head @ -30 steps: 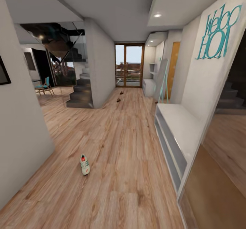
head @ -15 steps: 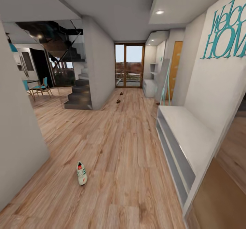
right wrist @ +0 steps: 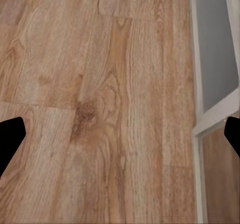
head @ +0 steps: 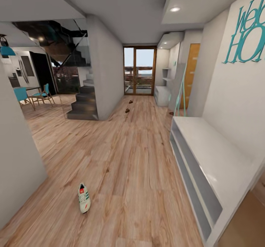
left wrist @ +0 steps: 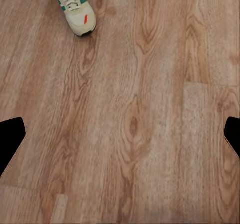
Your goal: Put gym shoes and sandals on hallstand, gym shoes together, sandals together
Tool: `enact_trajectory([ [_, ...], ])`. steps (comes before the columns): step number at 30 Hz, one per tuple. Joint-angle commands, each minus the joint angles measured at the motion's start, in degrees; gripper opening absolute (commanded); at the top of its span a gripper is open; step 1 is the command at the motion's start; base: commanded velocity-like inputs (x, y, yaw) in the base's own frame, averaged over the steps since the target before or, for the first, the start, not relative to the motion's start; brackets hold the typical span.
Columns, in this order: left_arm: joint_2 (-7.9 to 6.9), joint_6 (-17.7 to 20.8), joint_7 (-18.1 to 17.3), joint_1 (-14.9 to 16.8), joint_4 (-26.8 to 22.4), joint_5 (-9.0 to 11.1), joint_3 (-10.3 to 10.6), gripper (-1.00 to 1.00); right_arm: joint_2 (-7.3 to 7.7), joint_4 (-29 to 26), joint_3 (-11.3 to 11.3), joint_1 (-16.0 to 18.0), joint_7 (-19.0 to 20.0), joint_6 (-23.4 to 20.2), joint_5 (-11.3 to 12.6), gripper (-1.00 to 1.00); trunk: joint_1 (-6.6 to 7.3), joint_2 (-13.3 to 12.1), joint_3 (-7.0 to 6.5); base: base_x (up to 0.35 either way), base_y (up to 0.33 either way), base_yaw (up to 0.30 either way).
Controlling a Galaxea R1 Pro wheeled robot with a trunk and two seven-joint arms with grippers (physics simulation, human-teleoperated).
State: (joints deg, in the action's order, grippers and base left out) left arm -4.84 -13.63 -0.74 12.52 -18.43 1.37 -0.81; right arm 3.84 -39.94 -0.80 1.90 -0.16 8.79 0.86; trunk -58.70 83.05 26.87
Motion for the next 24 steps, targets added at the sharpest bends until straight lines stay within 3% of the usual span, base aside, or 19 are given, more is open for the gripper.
enact_trajectory([
  [1,0.01,-0.41,-0.07,0.04,0.26,0.14,-0.07,1.0,0.03,0.03,-0.08,0.03,-0.02,0.18,0.1,1.0,-0.03,0.03,0.06,0.339,0.0,0.0],
  [24,0.01,-1.39,-0.05,0.05,1.64,0.13,-0.07,1.0,0.03,0.29,-0.08,0.03,-0.02,0.18,0.1,1.0,-0.03,0.03,0.06,0.34,0.0,0.0],
])
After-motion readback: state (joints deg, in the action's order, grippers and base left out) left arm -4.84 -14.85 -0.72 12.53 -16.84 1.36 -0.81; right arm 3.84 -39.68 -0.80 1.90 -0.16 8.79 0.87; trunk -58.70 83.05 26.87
